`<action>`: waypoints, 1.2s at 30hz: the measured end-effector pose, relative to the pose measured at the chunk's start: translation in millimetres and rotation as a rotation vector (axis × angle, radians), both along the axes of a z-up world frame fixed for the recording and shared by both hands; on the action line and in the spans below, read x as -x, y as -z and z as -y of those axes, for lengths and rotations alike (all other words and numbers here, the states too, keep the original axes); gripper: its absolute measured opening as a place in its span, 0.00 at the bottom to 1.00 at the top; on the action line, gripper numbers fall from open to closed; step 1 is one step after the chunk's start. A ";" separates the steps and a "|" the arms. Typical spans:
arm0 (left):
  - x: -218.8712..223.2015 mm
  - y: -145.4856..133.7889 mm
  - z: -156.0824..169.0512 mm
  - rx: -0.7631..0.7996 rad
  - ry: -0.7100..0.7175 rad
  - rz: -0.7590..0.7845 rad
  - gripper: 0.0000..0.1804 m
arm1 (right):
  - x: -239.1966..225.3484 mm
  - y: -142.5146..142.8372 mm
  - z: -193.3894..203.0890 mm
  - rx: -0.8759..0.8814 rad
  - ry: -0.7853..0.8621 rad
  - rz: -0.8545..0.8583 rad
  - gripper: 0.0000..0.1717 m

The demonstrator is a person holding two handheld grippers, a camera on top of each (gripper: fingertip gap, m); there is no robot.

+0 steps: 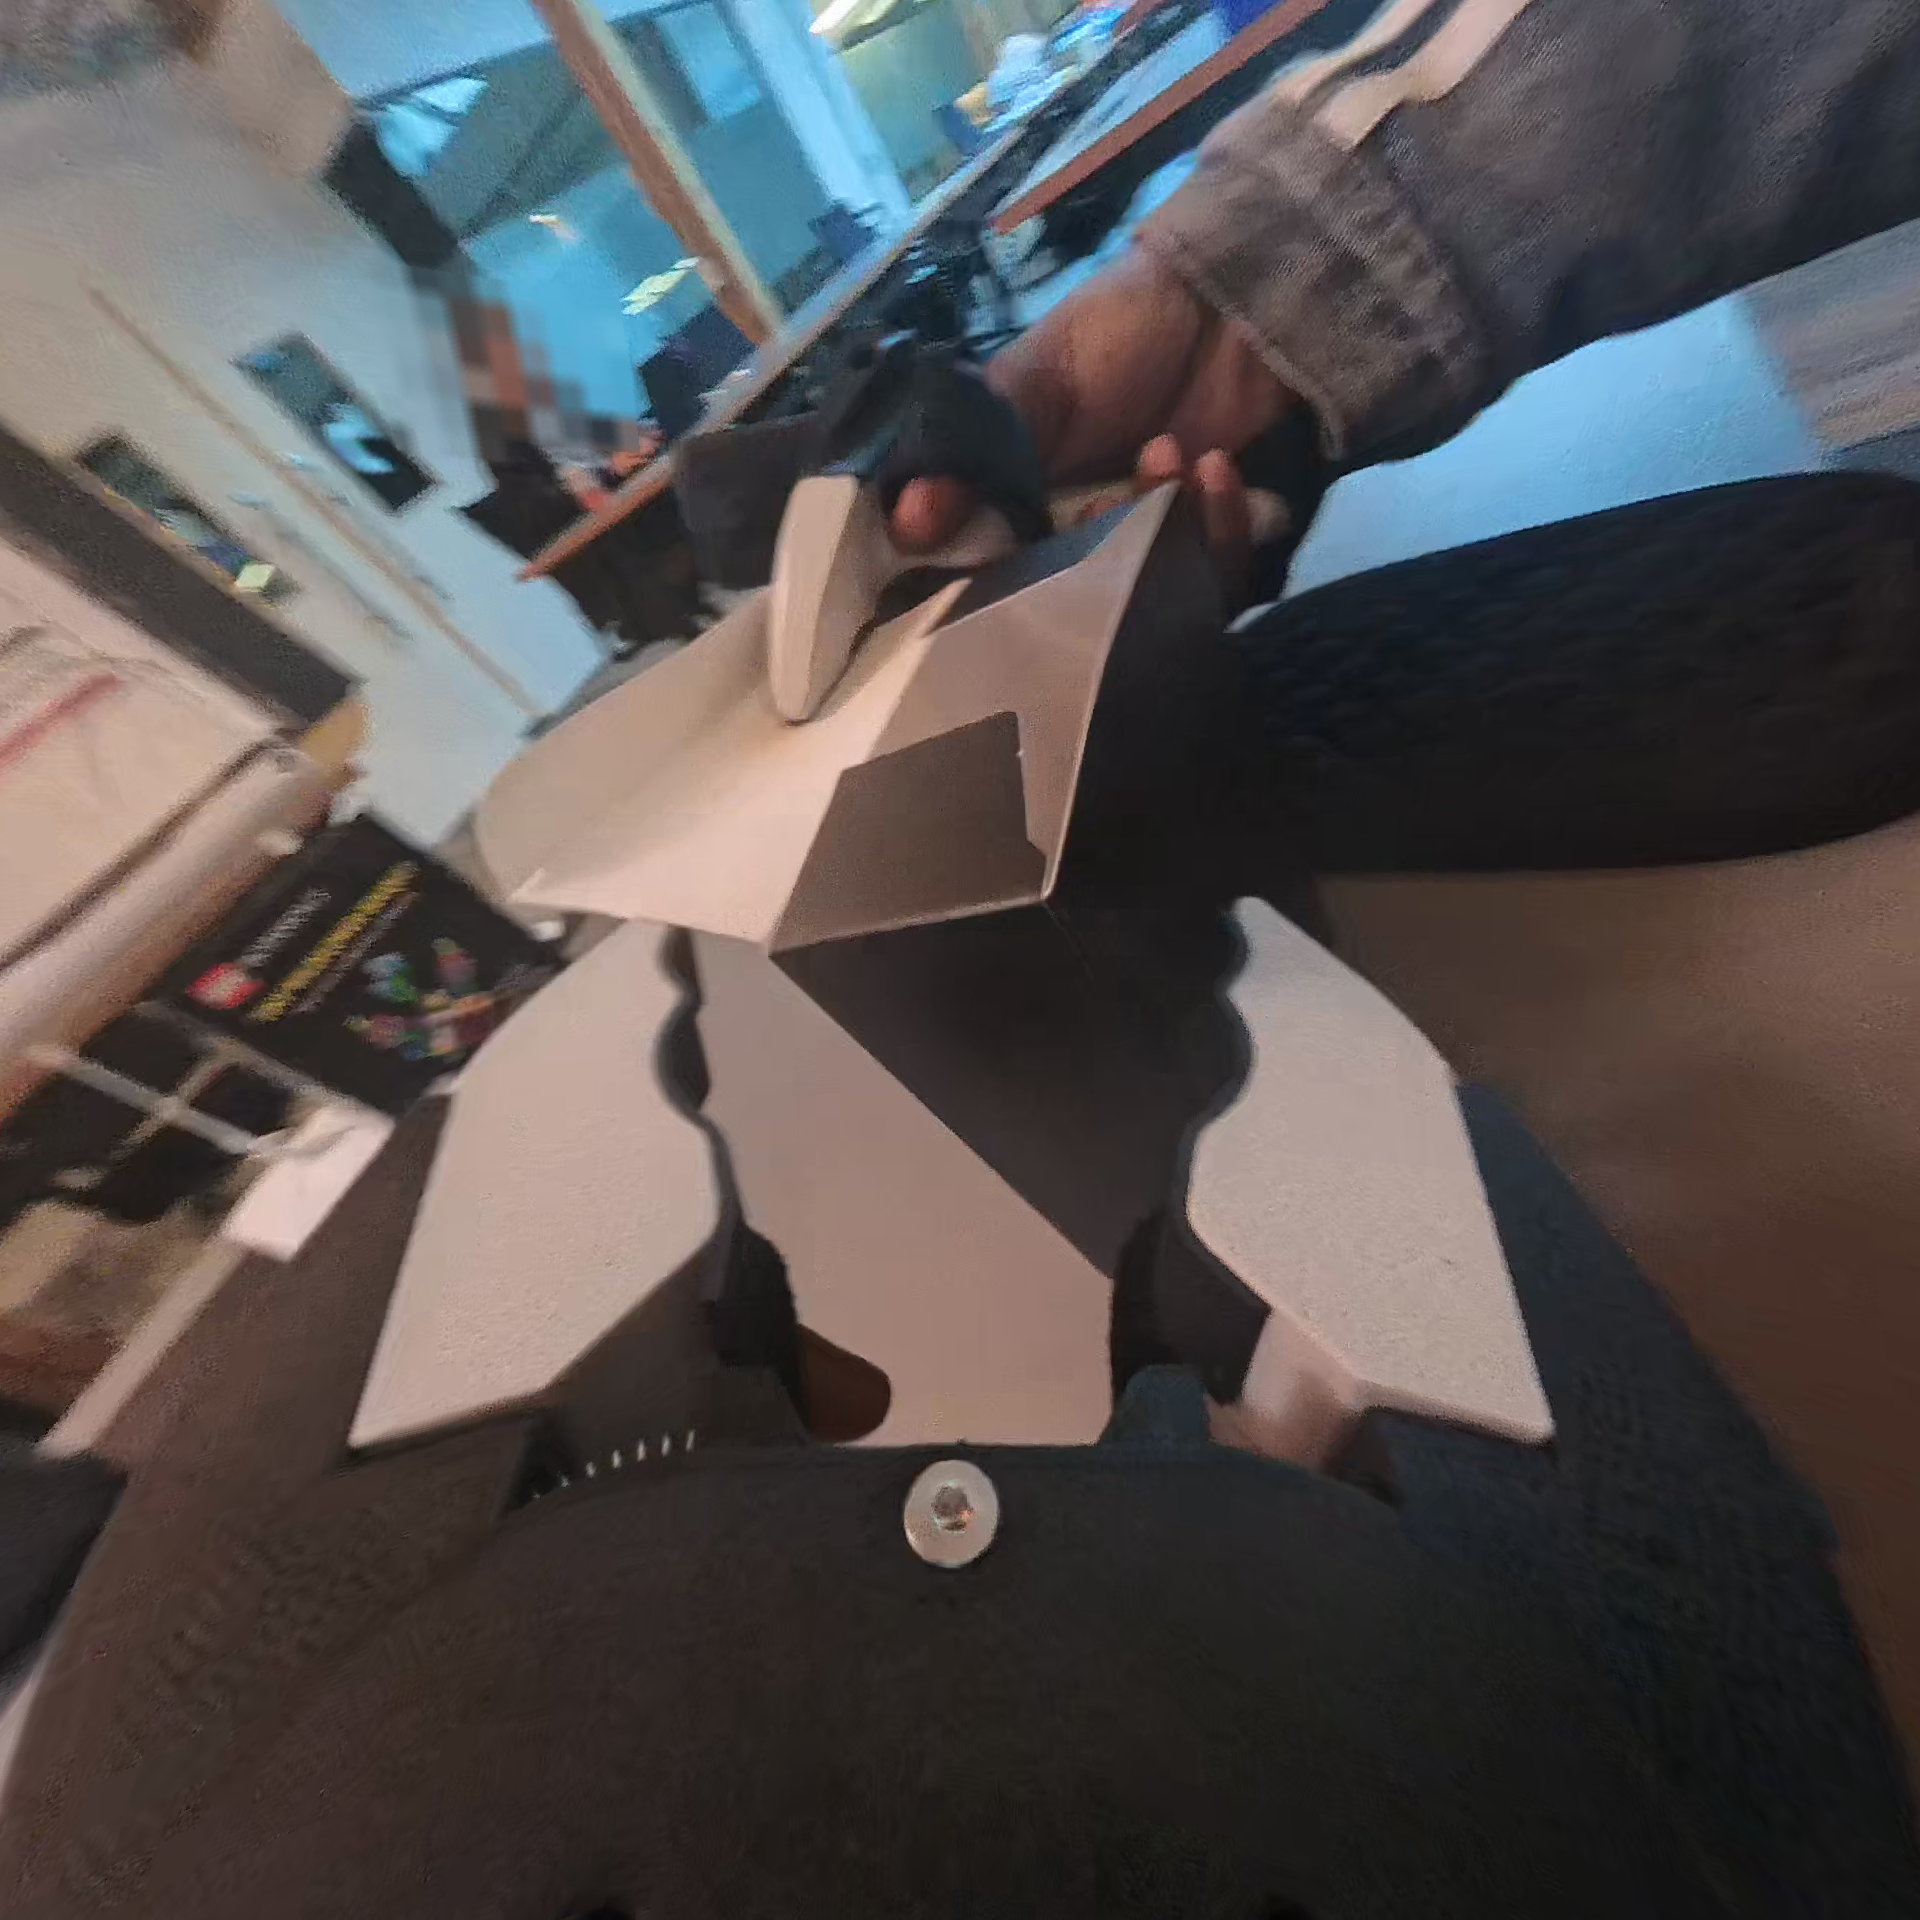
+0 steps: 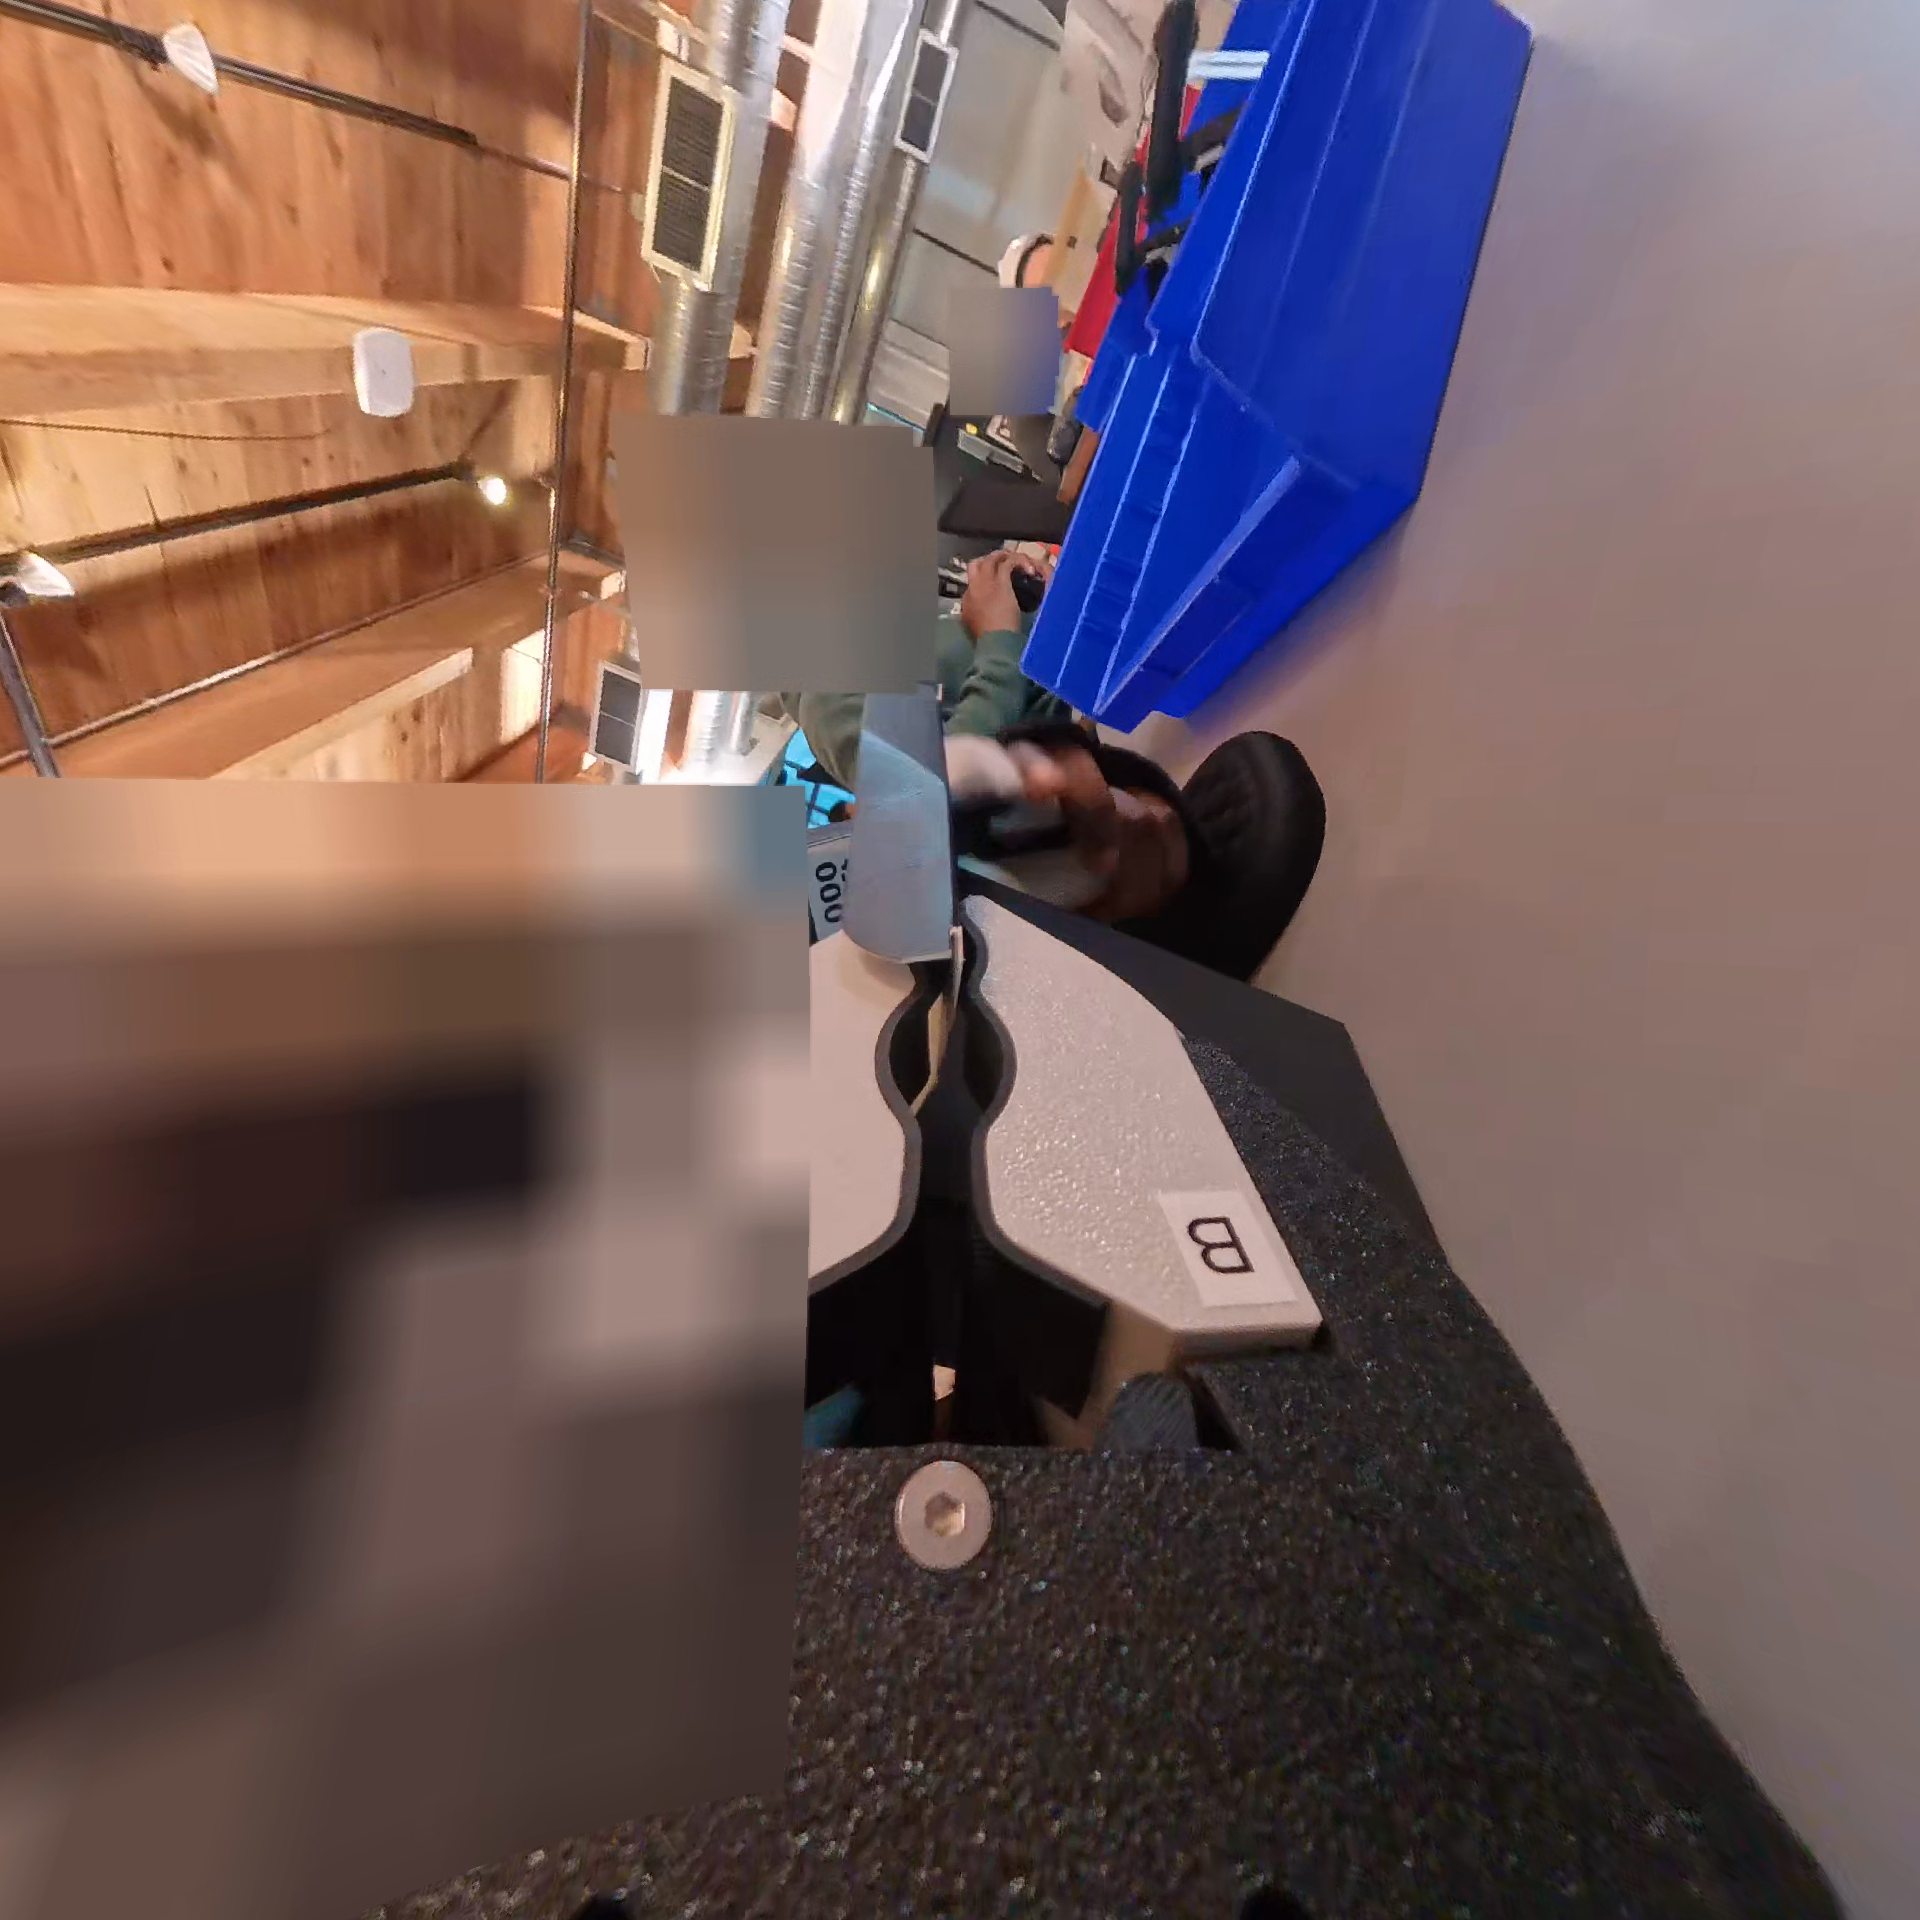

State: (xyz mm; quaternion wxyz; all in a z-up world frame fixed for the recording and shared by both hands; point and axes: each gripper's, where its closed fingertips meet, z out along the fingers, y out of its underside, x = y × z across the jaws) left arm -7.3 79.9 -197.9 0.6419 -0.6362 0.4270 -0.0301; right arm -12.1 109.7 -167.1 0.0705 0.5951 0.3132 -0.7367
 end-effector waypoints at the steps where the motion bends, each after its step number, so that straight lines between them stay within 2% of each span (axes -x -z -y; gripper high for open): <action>1: 4.8 -3.5 -4.3 -0.048 -0.051 -0.013 0.62 | 0.2 -1.1 -0.6 -0.013 -0.001 0.002 0.00; 2: 7.8 -10.1 -6.0 -0.121 -0.077 -0.034 0.68 | 0.8 -1.2 -1.4 -0.046 0.005 0.007 0.00; 3: 7.7 -16.0 -5.2 -0.200 -0.080 -0.077 0.70 | 1.5 -1.5 -1.8 -0.075 0.011 0.010 0.00; 5: -0.3 -21.8 0.0 -0.322 -0.046 -0.168 0.70 | 2.5 -2.5 0.1 -0.094 0.010 0.010 0.00; 6: -5.3 -19.4 2.1 -0.333 -0.009 -0.202 0.66 | 2.6 -2.3 2.2 -0.090 0.001 0.010 0.00; 12: -8.9 8.4 -4.2 -0.027 0.083 -0.181 0.59 | 0.7 3.2 6.3 -0.127 -0.026 0.025 0.02; 18: -11.4 12.2 1.2 0.028 0.097 -0.183 0.51 | -4.1 12.7 8.2 -0.166 -0.045 0.029 0.05; 19: -12.3 11.1 3.0 0.024 0.107 -0.174 0.50 | -3.9 13.2 8.3 -0.200 -0.045 0.016 0.08; 20: -12.3 10.3 3.9 0.023 0.110 -0.159 0.49 | -4.2 14.5 7.3 -0.253 -0.040 0.008 0.15; 23: -7.5 9.3 4.7 0.017 0.103 -0.113 0.48 | -12.5 3.8 -5.9 -0.479 0.052 -0.091 0.56; 25: -8.8 8.2 6.4 0.000 0.115 -0.111 0.48 | -25.0 -9.2 -15.5 -0.753 0.163 -0.188 0.71; 26: -9.5 8.1 6.5 0.000 0.116 -0.116 0.48 | -31.6 -16.1 -15.8 -0.947 0.219 -0.247 0.74; 28: -10.6 8.7 6.3 0.005 0.118 -0.131 0.48 | -42.6 -22.7 5.4 -1.315 0.209 -0.351 0.70; 29: -11.3 8.8 6.5 0.005 0.122 -0.137 0.48 | -44.2 -19.5 19.0 -1.437 0.160 -0.363 0.67; 31: -13.6 8.5 8.1 -0.004 0.147 -0.149 0.48 | -42.0 -2.1 40.3 -1.552 0.024 -0.333 0.63; 33: -15.3 8.5 10.2 -0.006 0.173 -0.148 0.48 | -37.6 19.2 43.7 -1.642 -0.068 -0.289 0.58; 34: -15.3 9.0 10.4 0.006 0.176 -0.139 0.48 | -35.4 25.7 42.9 -1.673 -0.085 -0.288 0.54; 35: -15.6 9.0 11.4 0.015 0.184 -0.126 0.48 | -33.3 26.9 41.5 -1.693 -0.071 -0.305 0.45; 36: -15.6 7.8 13.1 0.010 0.190 -0.117 0.48 | -33.0 25.7 42.5 -1.693 -0.059 -0.339 0.41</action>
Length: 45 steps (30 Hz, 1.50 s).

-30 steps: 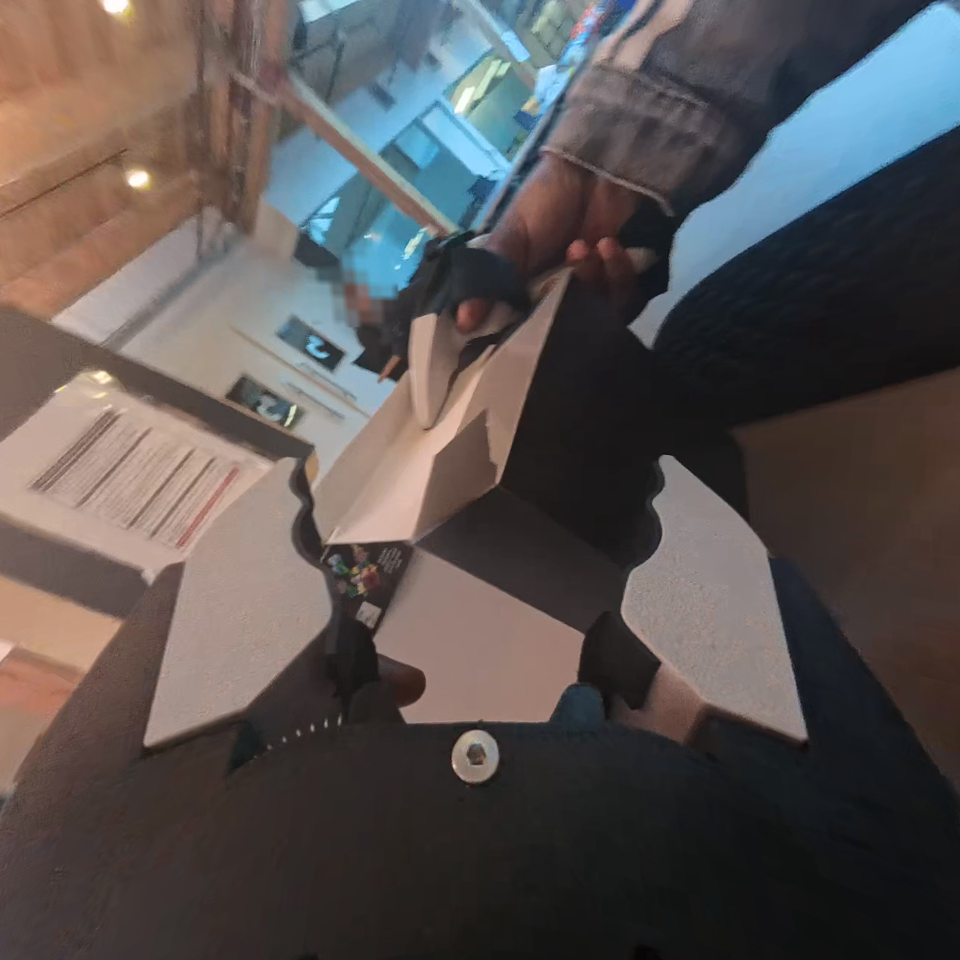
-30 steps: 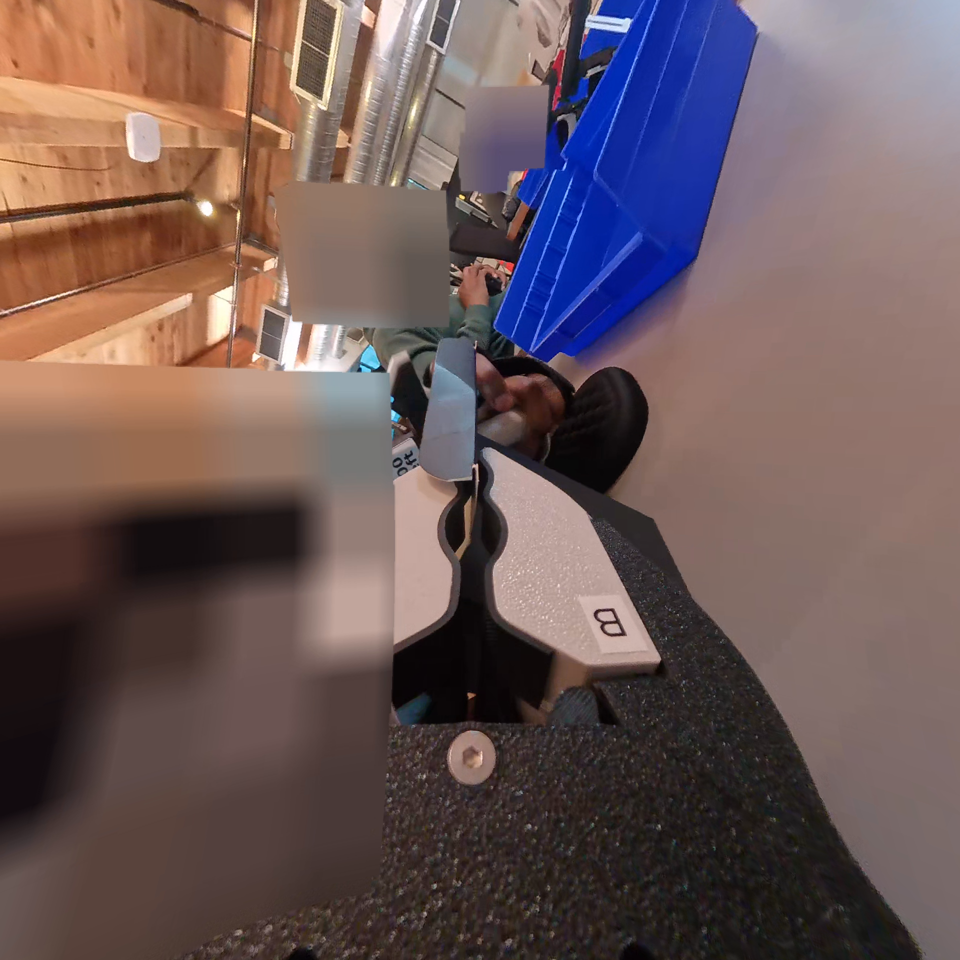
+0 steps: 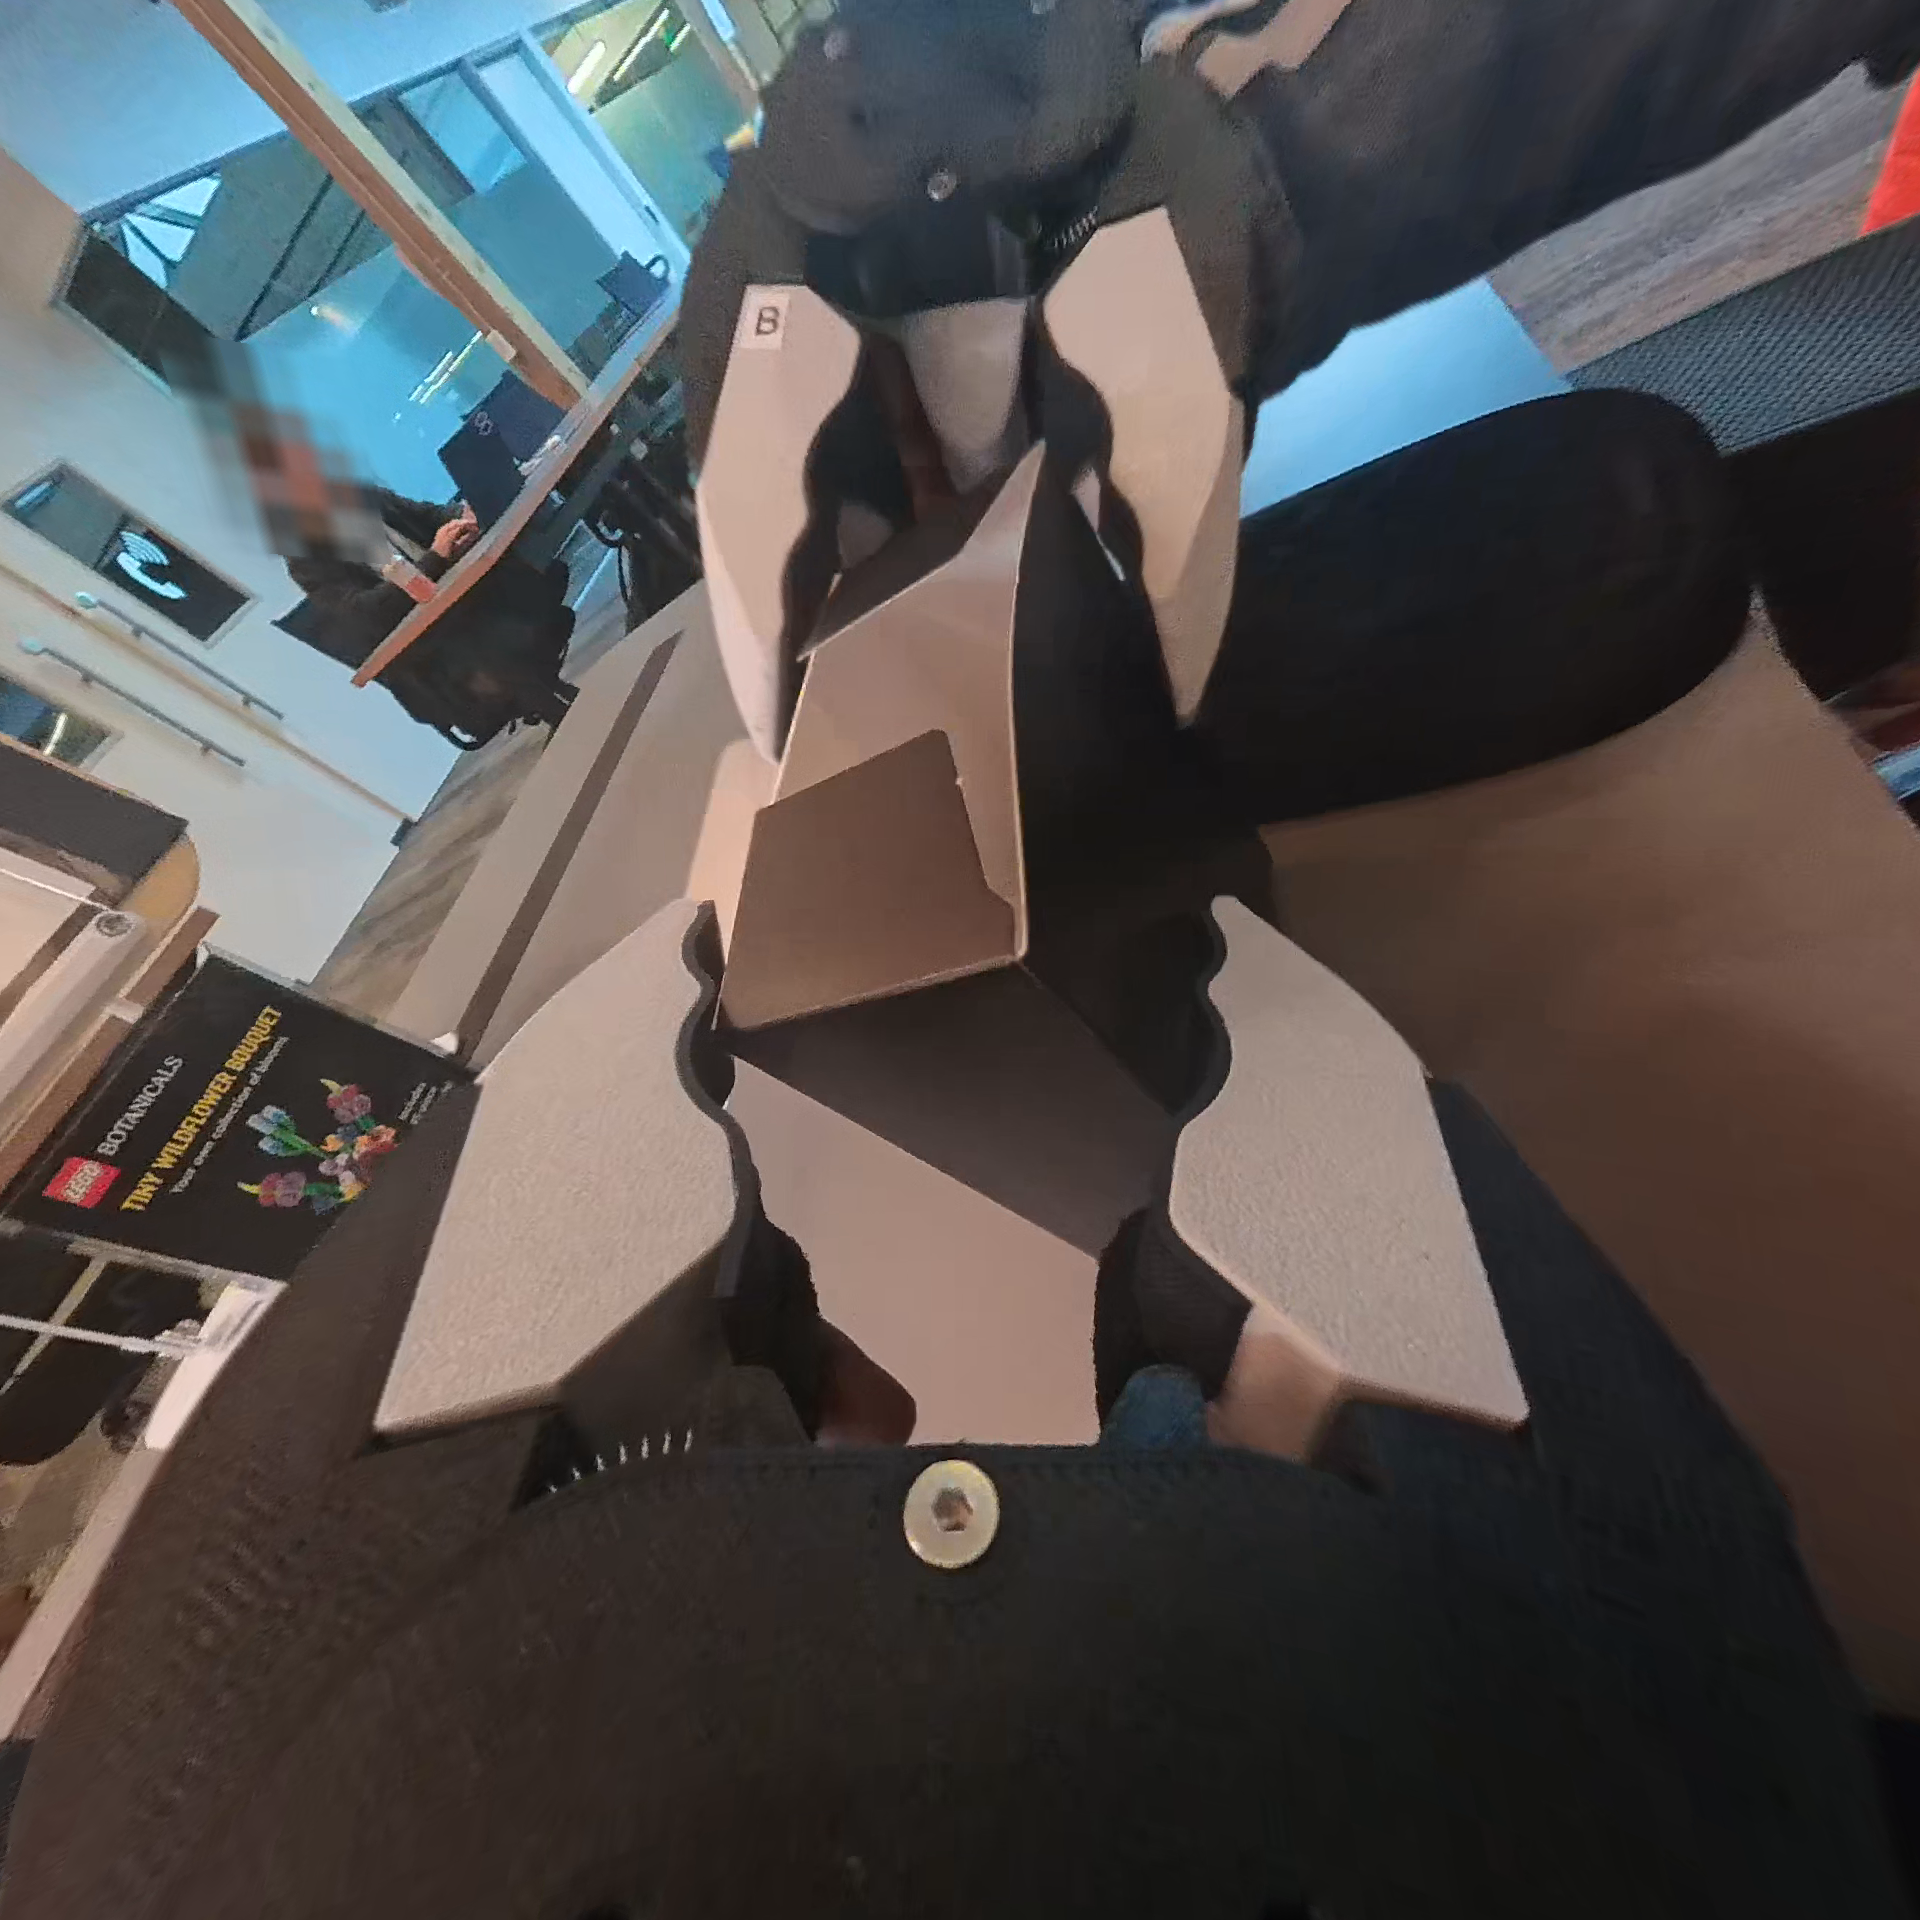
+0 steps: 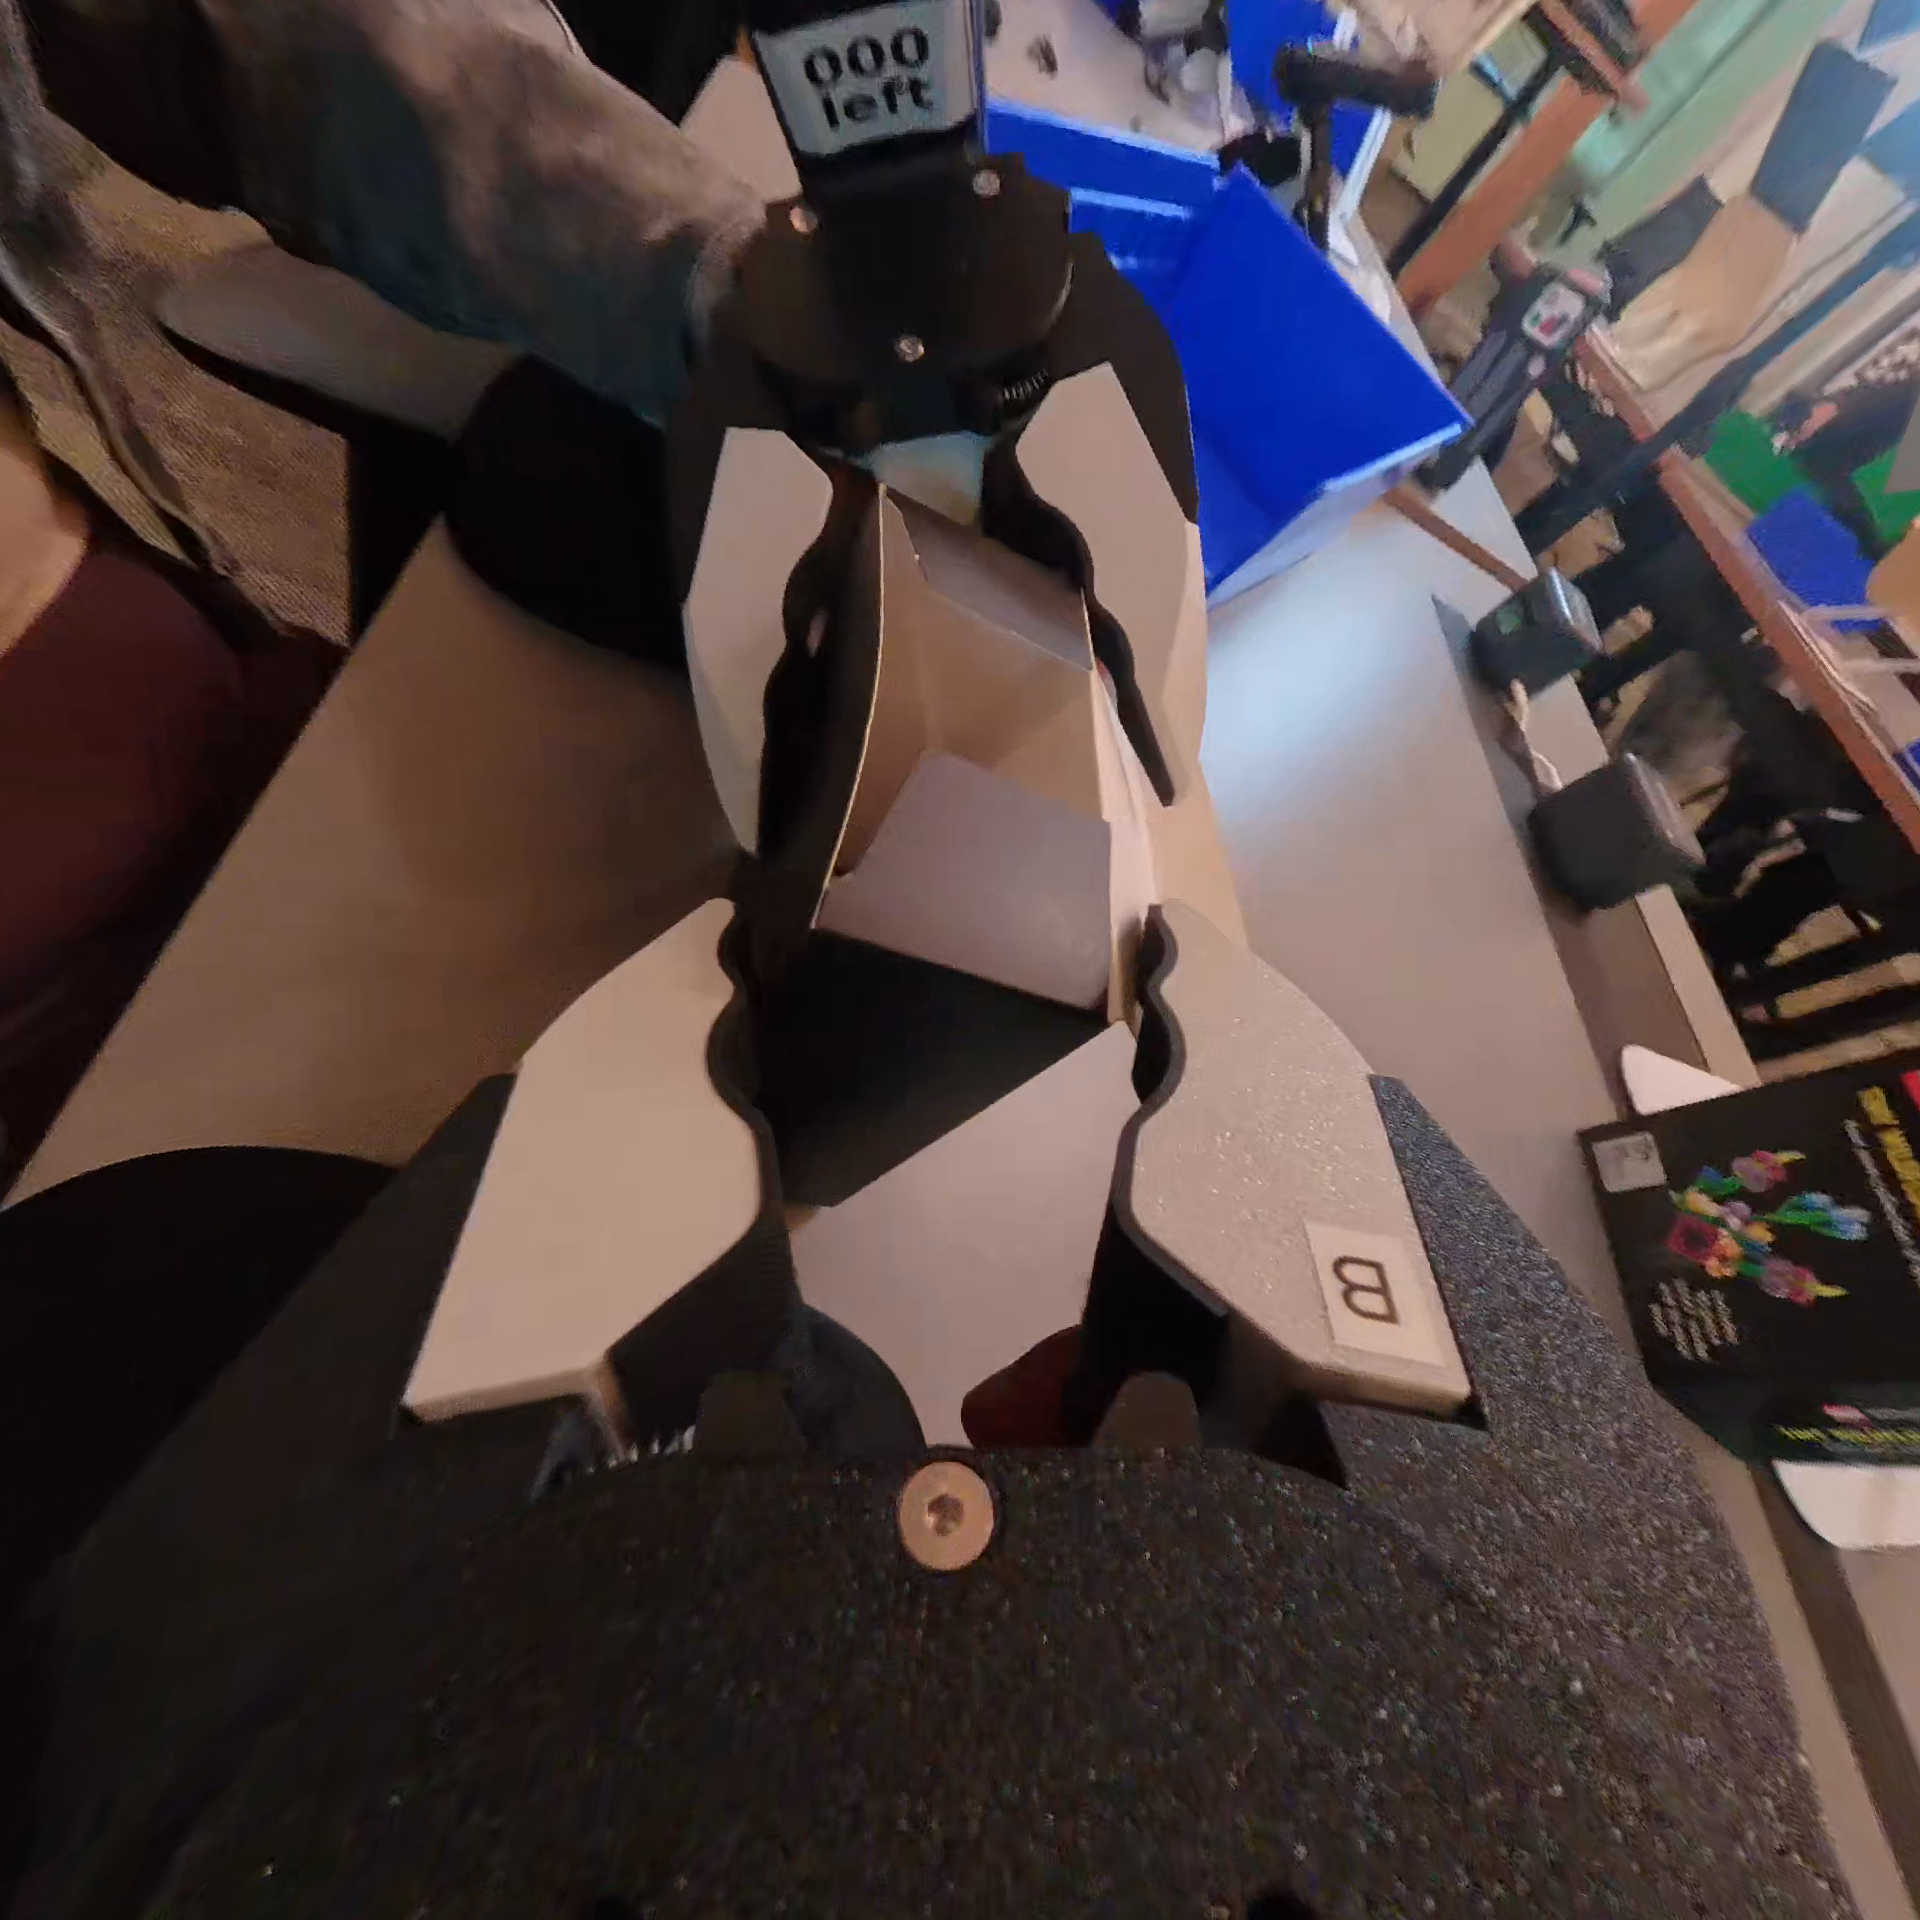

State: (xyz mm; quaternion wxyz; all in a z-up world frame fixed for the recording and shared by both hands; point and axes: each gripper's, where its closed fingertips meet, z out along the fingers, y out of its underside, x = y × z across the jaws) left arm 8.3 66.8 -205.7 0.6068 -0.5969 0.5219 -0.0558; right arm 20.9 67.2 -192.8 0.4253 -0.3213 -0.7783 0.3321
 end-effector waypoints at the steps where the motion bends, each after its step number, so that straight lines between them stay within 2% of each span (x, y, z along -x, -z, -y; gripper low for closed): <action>1: 0.8 0.3 -0.1 0.008 -0.007 0.005 0.47 | -0.2 0.3 1.8 0.025 -0.015 -0.007 0.39; 5: -0.9 -1.7 2.1 0.055 -0.005 0.051 0.46 | -1.8 0.8 7.1 0.079 -0.046 -0.044 0.36; 9: -4.2 -8.8 8.2 0.220 0.044 0.211 0.41 | -3.0 0.3 9.5 0.139 -0.051 -0.071 0.35; 10: -4.7 -10.0 9.5 0.264 0.060 0.258 0.43 | -2.9 0.1 9.8 0.150 -0.051 -0.081 0.35; 12: -1.5 -1.0 6.0 0.363 0.044 0.282 0.56 | -2.8 -0.3 11.1 0.148 -0.055 -0.097 0.35; 13: -2.1 -0.2 6.6 0.369 0.054 0.279 0.56 | -2.3 -0.2 11.7 0.143 -0.054 -0.100 0.35; 16: -7.7 3.0 15.1 0.303 0.099 0.198 0.41 | -1.6 -0.5 12.7 0.125 -0.047 -0.107 0.35; 18: -7.2 3.7 15.0 0.317 0.091 0.200 0.37 | -1.7 -1.3 12.1 0.139 -0.038 -0.117 0.36; 20: -7.1 3.6 15.7 0.316 0.096 0.202 0.37 | -1.5 -4.0 12.8 0.212 -0.039 -0.122 0.37; 22: -8.0 3.2 18.1 0.294 0.109 0.189 0.37 | -0.1 -5.0 9.1 0.289 -0.028 -0.112 0.46; 23: -8.1 2.9 18.9 0.286 0.112 0.186 0.37 | 0.3 -3.7 8.3 0.319 -0.031 -0.104 0.48; 24: -8.2 2.7 18.8 0.289 0.113 0.190 0.36 | 0.4 -2.2 10.3 0.343 -0.049 -0.097 0.47; 26: -6.9 2.8 17.6 0.302 0.107 0.201 0.36 | 0.4 1.5 18.7 0.354 -0.100 -0.090 0.38; 30: -7.5 2.4 19.2 0.301 0.123 0.205 0.38 | -2.1 2.0 26.3 0.327 -0.149 -0.107 0.34; 33: -5.2 2.3 15.2 0.318 0.099 0.227 0.50 | -3.6 0.5 27.0 0.325 -0.160 -0.122 0.33; 34: -6.1 2.8 16.5 0.324 0.115 0.226 0.49 | -3.3 0.1 27.2 0.324 -0.162 -0.128 0.33; 37: -8.0 4.9 21.1 0.330 0.148 0.208 0.36 | -2.0 -0.1 25.7 0.331 -0.158 -0.134 0.33; 45: -6.7 5.4 17.9 0.355 0.133 0.219 0.34 | 0.5 0.3 21.9 0.360 -0.137 -0.128 0.33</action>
